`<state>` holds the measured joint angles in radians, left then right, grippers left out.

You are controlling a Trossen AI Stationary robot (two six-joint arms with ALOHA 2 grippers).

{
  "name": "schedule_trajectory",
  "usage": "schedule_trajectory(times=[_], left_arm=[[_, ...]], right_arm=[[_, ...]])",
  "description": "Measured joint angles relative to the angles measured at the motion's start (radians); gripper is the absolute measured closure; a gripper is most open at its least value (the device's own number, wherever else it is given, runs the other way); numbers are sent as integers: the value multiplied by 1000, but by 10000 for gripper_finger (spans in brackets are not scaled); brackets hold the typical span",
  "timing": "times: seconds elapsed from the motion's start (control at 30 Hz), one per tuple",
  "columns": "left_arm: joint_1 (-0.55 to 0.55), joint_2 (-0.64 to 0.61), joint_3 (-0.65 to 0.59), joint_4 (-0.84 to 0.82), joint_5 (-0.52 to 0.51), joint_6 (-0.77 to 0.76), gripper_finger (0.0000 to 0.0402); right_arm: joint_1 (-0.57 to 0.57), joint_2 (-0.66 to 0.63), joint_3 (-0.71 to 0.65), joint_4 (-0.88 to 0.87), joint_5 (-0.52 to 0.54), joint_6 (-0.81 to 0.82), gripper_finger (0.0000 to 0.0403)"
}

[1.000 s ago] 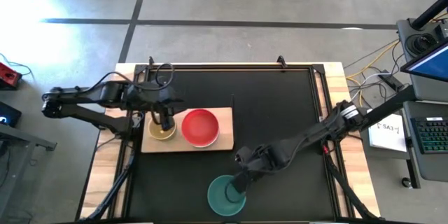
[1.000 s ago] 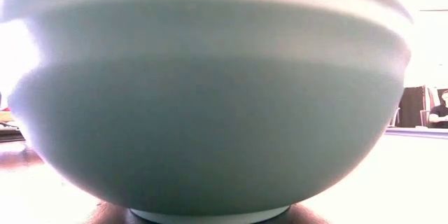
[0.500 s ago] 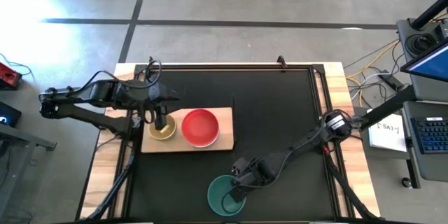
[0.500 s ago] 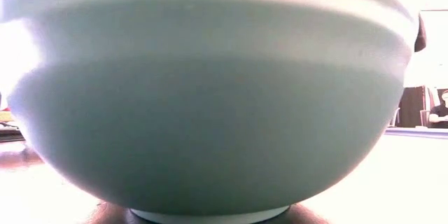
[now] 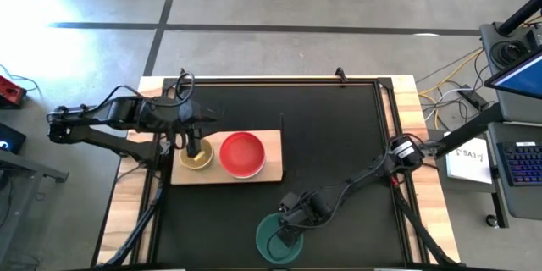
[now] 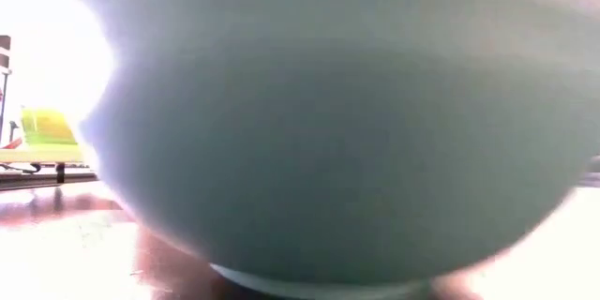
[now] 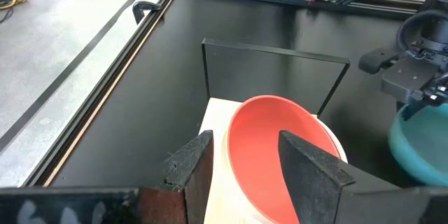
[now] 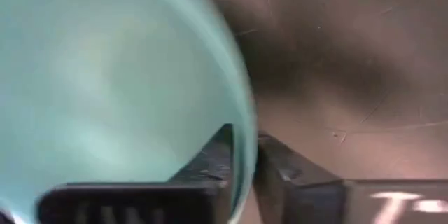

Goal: Place and stack bowls onto a shelf
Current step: Stack the large green bowl on top of the large orange bowl on the shelf

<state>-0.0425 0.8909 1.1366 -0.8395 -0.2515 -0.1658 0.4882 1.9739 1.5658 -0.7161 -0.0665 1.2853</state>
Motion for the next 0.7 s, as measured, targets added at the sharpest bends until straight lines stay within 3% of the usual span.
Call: schedule_trajectory(times=[0.07, 0.33, 0.5, 0.7], left_arm=[[0, -1, 0, 0, 0, 0, 257], [0, -5, 0, 0, 0, 0, 257], [0, -6, 0, 0, 0, 0, 257], [0, -11, 0, 0, 0, 0, 257]], right_arm=[[-3, 0, 0, 3, 2, -4, 386], [-14, -5, 43, 25, -39, -82, 394], [-28, -6, 151, 19, -30, -196, 394], [-63, -7, 324, -42, 63, -375, 394]])
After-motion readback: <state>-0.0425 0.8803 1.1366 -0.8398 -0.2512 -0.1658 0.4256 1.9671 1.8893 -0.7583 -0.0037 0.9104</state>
